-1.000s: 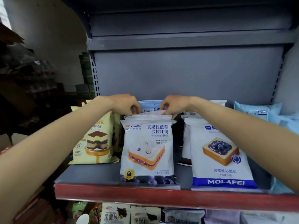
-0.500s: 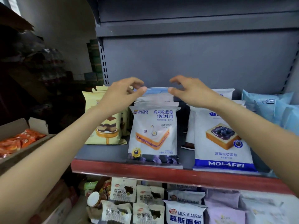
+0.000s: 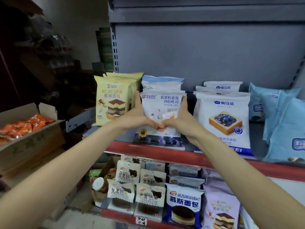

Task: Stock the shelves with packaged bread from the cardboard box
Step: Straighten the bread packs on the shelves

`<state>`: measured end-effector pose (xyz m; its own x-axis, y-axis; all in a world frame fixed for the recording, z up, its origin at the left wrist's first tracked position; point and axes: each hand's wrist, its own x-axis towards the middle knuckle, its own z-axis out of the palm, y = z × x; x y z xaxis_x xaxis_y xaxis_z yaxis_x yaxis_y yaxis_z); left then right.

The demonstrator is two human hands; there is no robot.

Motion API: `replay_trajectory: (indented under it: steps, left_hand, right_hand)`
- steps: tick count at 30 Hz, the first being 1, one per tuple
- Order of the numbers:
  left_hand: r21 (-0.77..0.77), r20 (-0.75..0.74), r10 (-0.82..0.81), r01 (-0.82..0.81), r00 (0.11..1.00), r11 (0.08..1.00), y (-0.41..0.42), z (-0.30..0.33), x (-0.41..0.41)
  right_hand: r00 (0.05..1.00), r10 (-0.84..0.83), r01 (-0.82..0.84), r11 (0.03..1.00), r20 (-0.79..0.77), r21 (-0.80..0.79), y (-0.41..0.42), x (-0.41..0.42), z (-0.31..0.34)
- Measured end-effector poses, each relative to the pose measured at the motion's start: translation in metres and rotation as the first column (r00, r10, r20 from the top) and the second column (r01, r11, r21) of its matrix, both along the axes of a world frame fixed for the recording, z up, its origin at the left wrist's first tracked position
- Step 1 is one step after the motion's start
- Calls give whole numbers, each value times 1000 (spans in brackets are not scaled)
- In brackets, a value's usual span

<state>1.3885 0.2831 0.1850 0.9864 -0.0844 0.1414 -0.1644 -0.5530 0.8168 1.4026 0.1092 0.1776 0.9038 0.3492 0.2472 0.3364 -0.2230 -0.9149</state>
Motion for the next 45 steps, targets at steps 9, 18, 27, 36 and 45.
replay_trajectory:
  steps: [9, 18, 27, 36, 45]
  left_hand:
    - [-2, 285, 86, -89, 955, 996, 6, -15, 10]
    - [81, 145, -15, 3, 989, 997, -3, -14, 4]
    - [158, 330, -26, -28, 944, 987, 5, -24, 9]
    - [201, 283, -23, -36, 959, 979, 8, -27, 6]
    - [62, 295, -62, 46, 953, 997, 8, -30, 9]
  right_hand:
    - [943, -114, 159, 979, 312, -124, -2, 13, -17]
    - [975, -133, 128, 991, 177, 41, 4, 4, -15]
    - [912, -234, 273, 959, 337, -72, 11, 3, -15]
    - [945, -214, 273, 931, 246, -242, 11, -3, -17]
    - [949, -199, 233, 965, 244, -117, 18, 3, -16]
